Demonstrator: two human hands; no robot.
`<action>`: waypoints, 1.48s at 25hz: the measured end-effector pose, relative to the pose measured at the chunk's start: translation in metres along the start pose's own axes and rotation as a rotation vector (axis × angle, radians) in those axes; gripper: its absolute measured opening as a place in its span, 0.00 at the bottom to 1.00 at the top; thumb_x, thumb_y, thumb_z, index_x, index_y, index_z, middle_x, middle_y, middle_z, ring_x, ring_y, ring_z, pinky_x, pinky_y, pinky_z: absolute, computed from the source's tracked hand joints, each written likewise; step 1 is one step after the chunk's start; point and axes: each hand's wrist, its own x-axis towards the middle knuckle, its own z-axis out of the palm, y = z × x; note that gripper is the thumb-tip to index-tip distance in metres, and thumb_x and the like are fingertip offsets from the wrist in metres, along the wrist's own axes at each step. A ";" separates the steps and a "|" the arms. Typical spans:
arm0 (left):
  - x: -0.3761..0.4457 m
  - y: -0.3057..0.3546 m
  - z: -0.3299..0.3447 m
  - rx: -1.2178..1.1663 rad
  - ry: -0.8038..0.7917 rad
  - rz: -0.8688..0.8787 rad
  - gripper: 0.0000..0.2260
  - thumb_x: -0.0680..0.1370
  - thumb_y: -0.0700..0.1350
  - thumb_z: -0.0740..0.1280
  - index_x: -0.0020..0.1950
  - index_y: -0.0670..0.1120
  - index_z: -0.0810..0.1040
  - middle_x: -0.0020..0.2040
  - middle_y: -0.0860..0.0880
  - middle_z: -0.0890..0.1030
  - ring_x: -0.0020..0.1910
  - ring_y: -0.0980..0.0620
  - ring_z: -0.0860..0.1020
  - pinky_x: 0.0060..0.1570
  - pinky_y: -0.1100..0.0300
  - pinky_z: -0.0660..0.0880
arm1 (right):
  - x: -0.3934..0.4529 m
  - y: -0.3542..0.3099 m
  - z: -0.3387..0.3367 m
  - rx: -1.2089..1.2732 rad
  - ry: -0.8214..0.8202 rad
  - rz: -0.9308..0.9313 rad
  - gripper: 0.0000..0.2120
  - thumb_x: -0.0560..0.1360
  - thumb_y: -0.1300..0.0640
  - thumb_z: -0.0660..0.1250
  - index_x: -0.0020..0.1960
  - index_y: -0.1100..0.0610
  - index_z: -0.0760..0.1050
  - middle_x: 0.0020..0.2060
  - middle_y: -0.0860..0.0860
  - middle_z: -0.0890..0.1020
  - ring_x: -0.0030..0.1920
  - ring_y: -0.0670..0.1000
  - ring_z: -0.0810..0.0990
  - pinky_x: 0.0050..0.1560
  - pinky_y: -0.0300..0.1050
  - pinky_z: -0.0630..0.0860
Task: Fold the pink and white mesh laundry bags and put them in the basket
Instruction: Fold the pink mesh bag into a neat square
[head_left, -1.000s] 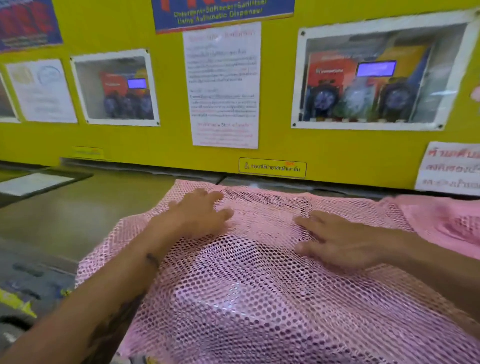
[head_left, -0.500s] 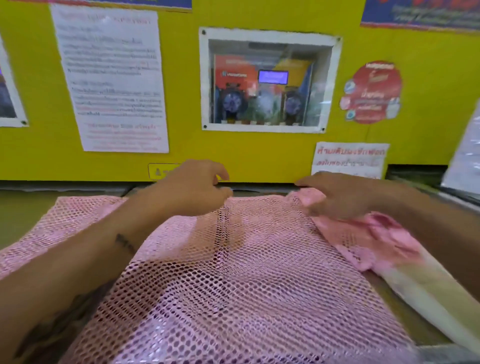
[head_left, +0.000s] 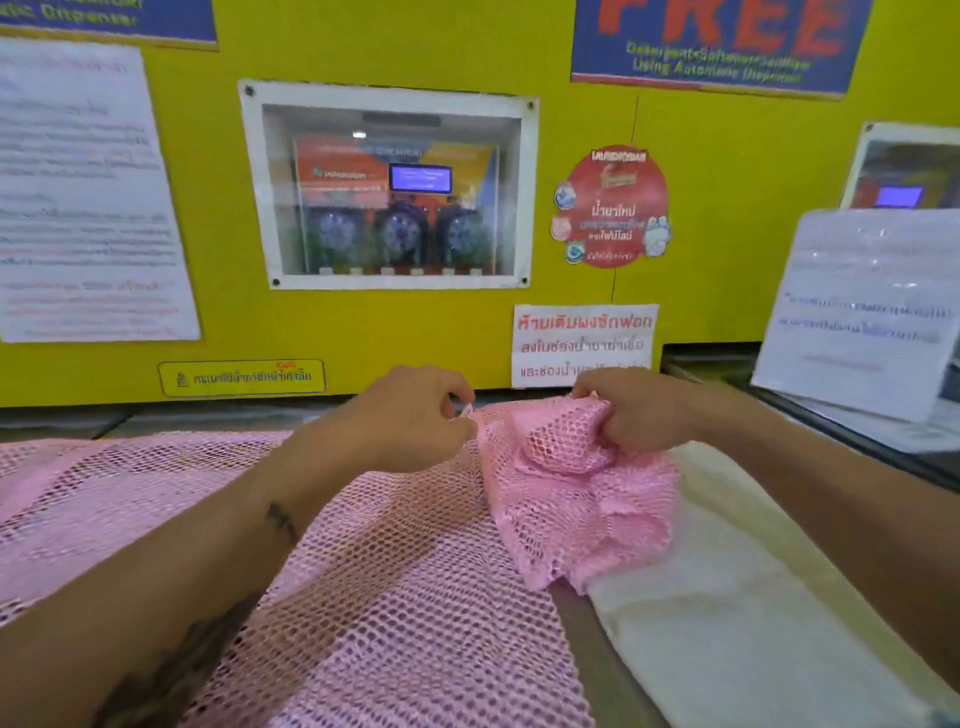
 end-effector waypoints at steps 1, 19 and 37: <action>0.005 0.006 0.004 -0.019 0.007 -0.006 0.23 0.77 0.55 0.67 0.71 0.52 0.72 0.59 0.51 0.79 0.57 0.50 0.77 0.58 0.55 0.74 | 0.002 0.000 -0.003 0.066 0.048 -0.053 0.18 0.72 0.66 0.62 0.60 0.52 0.71 0.51 0.52 0.78 0.46 0.53 0.77 0.34 0.44 0.71; -0.048 -0.087 -0.083 0.336 0.637 -0.393 0.08 0.76 0.48 0.66 0.54 0.48 0.77 0.53 0.40 0.76 0.51 0.37 0.77 0.47 0.48 0.73 | 0.042 -0.088 -0.005 0.328 0.032 -0.490 0.17 0.77 0.50 0.66 0.39 0.64 0.75 0.33 0.53 0.75 0.32 0.49 0.73 0.34 0.49 0.65; -0.117 -0.095 -0.114 -0.047 0.270 -0.288 0.05 0.74 0.46 0.72 0.48 0.54 0.83 0.45 0.52 0.84 0.42 0.50 0.82 0.41 0.54 0.77 | 0.024 -0.133 -0.004 0.319 -0.067 -0.690 0.06 0.75 0.54 0.71 0.44 0.56 0.78 0.38 0.55 0.79 0.39 0.50 0.76 0.43 0.52 0.70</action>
